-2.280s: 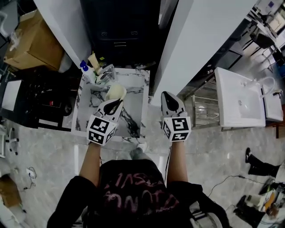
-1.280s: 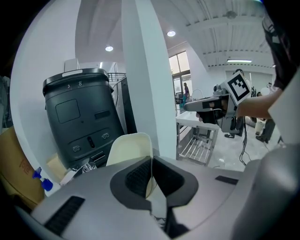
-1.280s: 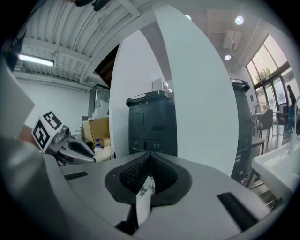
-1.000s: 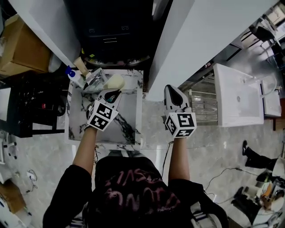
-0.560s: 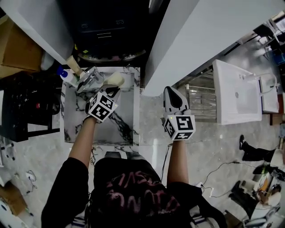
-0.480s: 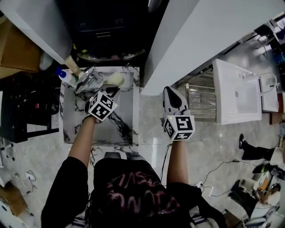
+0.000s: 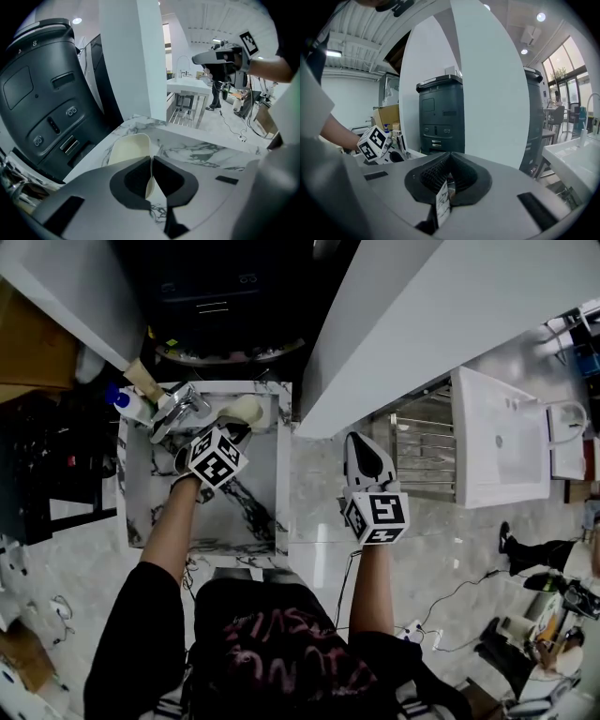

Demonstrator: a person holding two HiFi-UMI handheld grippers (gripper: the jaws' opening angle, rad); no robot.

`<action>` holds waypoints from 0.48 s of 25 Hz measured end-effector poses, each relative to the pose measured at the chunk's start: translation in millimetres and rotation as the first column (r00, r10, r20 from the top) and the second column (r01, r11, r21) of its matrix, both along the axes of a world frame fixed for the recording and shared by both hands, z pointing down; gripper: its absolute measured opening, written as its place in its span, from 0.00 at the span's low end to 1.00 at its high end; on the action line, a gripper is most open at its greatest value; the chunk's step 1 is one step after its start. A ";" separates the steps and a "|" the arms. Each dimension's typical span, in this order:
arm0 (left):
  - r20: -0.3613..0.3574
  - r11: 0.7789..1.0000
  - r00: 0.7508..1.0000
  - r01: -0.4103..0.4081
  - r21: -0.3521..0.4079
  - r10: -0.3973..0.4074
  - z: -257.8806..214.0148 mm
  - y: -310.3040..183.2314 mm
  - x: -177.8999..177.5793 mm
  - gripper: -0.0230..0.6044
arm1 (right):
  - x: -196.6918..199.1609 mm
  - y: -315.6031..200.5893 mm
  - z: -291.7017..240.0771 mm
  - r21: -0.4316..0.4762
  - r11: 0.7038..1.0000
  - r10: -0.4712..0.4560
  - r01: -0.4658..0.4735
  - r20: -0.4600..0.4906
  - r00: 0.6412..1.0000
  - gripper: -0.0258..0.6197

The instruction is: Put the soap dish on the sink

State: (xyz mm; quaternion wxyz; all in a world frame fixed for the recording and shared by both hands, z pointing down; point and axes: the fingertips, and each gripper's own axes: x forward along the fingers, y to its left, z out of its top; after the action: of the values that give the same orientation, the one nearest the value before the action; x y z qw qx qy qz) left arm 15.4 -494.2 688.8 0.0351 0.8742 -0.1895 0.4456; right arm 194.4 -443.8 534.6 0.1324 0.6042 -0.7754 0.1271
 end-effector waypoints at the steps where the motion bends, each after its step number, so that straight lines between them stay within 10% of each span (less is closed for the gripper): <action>1: -0.004 1.000 1.000 0.001 -0.007 -0.001 1.5 -0.7 0.2 0.08 | -0.2 0.0 2.3 -0.005 1.000 -0.001 0.001 -0.002 1.000 0.06; 12: -0.001 0.997 0.999 0.036 -0.072 -0.036 13.3 -1.1 -2.9 0.20 | -1.3 1.3 12.4 -0.033 0.999 0.000 0.000 0.005 1.000 0.06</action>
State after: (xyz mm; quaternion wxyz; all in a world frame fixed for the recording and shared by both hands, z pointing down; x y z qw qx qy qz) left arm 12.5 -495.3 702.1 0.0750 0.8694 -0.1890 0.4503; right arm 193.2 -442.6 547.0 0.1405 0.6016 -0.7736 0.1411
